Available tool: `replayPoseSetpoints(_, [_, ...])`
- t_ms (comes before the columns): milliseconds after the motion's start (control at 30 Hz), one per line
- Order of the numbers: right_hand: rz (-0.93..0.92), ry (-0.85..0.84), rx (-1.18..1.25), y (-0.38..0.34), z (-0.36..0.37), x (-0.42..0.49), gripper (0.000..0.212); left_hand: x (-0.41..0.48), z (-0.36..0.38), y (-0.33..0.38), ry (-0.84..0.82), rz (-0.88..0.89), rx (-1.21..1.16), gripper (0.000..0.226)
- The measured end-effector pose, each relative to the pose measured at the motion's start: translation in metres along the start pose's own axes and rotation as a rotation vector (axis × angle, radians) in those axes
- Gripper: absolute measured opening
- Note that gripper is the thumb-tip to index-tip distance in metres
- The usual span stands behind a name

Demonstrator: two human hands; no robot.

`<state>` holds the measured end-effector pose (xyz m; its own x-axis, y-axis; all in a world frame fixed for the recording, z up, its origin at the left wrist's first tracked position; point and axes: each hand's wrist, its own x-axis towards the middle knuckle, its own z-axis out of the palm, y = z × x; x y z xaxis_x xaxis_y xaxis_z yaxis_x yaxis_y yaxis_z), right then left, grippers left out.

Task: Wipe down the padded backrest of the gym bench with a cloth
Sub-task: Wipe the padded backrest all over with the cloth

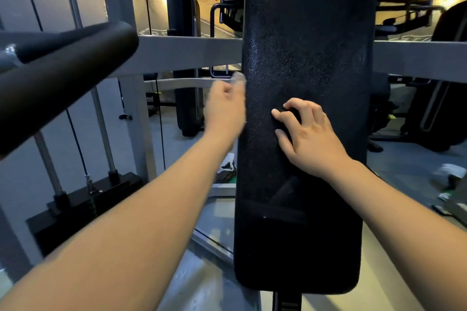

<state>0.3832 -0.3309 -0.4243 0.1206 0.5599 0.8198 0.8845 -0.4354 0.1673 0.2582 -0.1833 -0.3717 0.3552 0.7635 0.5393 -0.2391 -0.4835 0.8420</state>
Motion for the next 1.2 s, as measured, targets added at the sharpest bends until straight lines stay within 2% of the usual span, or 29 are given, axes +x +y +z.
replayPoseSetpoints(100, [-0.048,0.006,-0.031,0.006,0.001,-0.001,0.046,-0.030,0.011,-0.015,-0.119,0.150,0.149,0.022])
replayPoseSetpoints(167, [-0.059,0.012,-0.039,0.007,0.003,-0.002,0.047,-0.038,0.012,-0.023,-0.102,0.177,0.137,0.013])
replayPoseSetpoints(200, [-0.060,0.017,-0.044,0.007,0.004,-0.002,0.047,-0.035,0.013,-0.023,-0.075,0.158,0.115,0.016])
replayPoseSetpoints(300, [-0.075,0.044,-0.051,0.007,0.007,-0.003,0.047,-0.021,0.021,-0.017,-0.038,0.074,0.068,0.049])
replayPoseSetpoints(367, [-0.085,0.071,-0.059,0.008,0.009,-0.003,0.046,-0.016,0.027,-0.019,-0.029,0.053,0.099,0.058])
replayPoseSetpoints(533, [-0.088,0.131,-0.083,0.007,0.017,-0.004,0.045,0.012,0.038,-0.018,0.092,0.076,0.032,0.026])
replayPoseSetpoints(667, [-0.100,0.173,-0.108,0.007,0.021,-0.004,0.044,0.051,0.041,-0.015,0.089,0.079,-0.035,0.039])
replayPoseSetpoints(767, [-0.097,0.180,-0.114,0.007,0.022,-0.004,0.044,0.035,0.028,-0.026,0.046,0.203,0.061,0.033])
replayPoseSetpoints(867, [-0.094,0.193,-0.119,0.007,0.024,-0.004,0.044,0.006,0.014,-0.046,-0.009,0.234,0.096,0.028])
replayPoseSetpoints(933, [-0.091,0.200,-0.128,0.007,0.025,-0.004,0.044,0.002,0.012,-0.049,-0.017,0.189,0.069,0.030])
replayPoseSetpoints(1067, [-0.094,0.207,-0.133,0.007,0.026,-0.005,0.045,0.049,0.021,-0.014,0.046,-0.072,-0.239,0.032])
replayPoseSetpoints(1200, [-0.090,0.212,-0.137,0.006,0.025,-0.004,0.045,0.093,0.035,0.013,-0.113,-0.038,-0.206,0.035])
